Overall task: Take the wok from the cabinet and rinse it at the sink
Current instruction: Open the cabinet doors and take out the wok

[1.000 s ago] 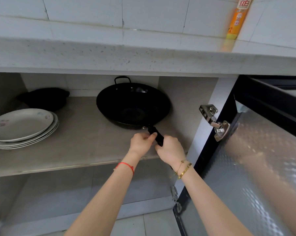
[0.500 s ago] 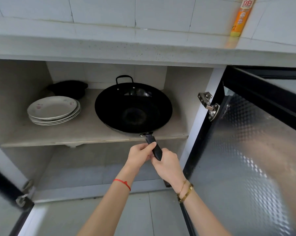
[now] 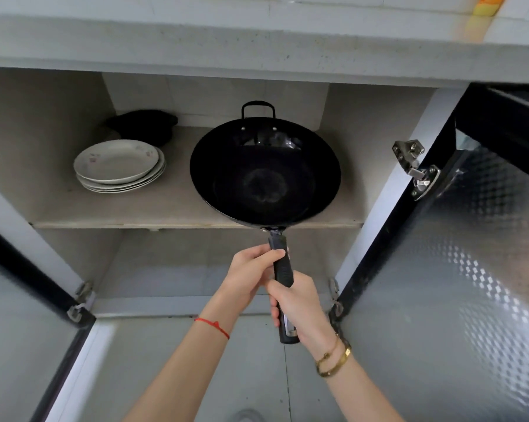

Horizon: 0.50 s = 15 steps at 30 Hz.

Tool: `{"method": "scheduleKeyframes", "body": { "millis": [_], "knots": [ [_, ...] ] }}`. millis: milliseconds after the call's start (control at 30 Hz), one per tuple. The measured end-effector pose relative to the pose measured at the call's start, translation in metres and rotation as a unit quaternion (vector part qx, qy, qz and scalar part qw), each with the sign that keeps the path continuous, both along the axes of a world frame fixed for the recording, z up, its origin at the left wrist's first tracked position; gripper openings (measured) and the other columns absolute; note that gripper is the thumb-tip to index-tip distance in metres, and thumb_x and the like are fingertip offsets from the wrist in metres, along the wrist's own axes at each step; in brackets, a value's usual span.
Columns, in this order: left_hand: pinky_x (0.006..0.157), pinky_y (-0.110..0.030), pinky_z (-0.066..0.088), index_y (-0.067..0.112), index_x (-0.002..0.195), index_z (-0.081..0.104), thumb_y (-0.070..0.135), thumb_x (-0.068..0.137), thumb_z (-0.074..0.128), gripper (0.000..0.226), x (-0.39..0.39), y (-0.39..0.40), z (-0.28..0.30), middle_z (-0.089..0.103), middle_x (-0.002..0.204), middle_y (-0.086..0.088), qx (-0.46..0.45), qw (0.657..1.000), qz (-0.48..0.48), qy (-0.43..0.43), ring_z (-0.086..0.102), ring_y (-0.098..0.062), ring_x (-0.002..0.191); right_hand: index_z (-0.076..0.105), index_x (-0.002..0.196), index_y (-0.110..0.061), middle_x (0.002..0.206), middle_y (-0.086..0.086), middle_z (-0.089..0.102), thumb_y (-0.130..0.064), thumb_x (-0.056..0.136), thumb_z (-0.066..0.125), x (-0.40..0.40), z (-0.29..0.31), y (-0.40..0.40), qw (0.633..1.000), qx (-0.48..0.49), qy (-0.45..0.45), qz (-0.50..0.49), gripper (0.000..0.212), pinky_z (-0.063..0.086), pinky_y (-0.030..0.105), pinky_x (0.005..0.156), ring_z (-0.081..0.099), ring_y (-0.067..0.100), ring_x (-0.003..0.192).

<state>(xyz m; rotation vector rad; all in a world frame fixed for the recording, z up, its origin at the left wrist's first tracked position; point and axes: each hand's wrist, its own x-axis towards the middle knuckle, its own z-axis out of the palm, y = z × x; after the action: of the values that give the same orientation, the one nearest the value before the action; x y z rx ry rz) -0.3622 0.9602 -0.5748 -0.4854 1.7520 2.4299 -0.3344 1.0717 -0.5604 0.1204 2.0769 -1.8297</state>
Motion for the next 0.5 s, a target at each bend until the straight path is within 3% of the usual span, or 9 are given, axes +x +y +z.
{"method": "scheduleKeyframes", "body": {
  "millis": [133, 267, 500],
  "knots": [
    [0.089, -0.026, 0.050, -0.003, 0.109, 0.071, 0.001, 0.090, 0.062, 0.021, 0.017, 0.000, 0.016, 0.072, 0.108, -0.014, 0.041, 0.999, 0.000, -0.035, 0.067, -0.019, 0.098, 0.050, 0.074, -0.004, 0.045, 0.008, 0.050, 0.000, 0.082, 0.052, 0.015, 0.014, -0.004, 0.999, 0.041, -0.012, 0.001, 0.010, 0.038, 0.024, 0.034, 0.045, 0.021, 0.029],
    [0.102, -0.031, 0.048, -0.007, 0.118, 0.065, -0.002, 0.087, 0.065, 0.032, 0.050, 0.003, 0.048, 0.069, 0.114, -0.018, 0.052, 0.995, 0.005, -0.087, 0.065, -0.021, 0.103, 0.050, 0.069, -0.006, 0.042, 0.007, 0.052, -0.002, 0.082, 0.053, 0.046, 0.044, 0.001, 0.996, 0.078, -0.047, 0.021, 0.014, 0.039, 0.027, 0.035, 0.046, 0.022, 0.030],
    [0.096, -0.025, 0.052, -0.013, 0.120, 0.061, -0.007, 0.089, 0.060, 0.031, 0.143, 0.018, 0.128, 0.066, 0.112, -0.020, 0.053, 0.981, 0.007, -0.184, 0.063, -0.024, 0.105, 0.054, 0.065, -0.011, 0.040, -0.001, 0.052, -0.001, 0.084, 0.056, 0.132, 0.115, 0.020, 0.985, 0.120, -0.116, 0.054, 0.021, 0.041, 0.023, 0.035, 0.051, 0.016, 0.033]
  ]
}}
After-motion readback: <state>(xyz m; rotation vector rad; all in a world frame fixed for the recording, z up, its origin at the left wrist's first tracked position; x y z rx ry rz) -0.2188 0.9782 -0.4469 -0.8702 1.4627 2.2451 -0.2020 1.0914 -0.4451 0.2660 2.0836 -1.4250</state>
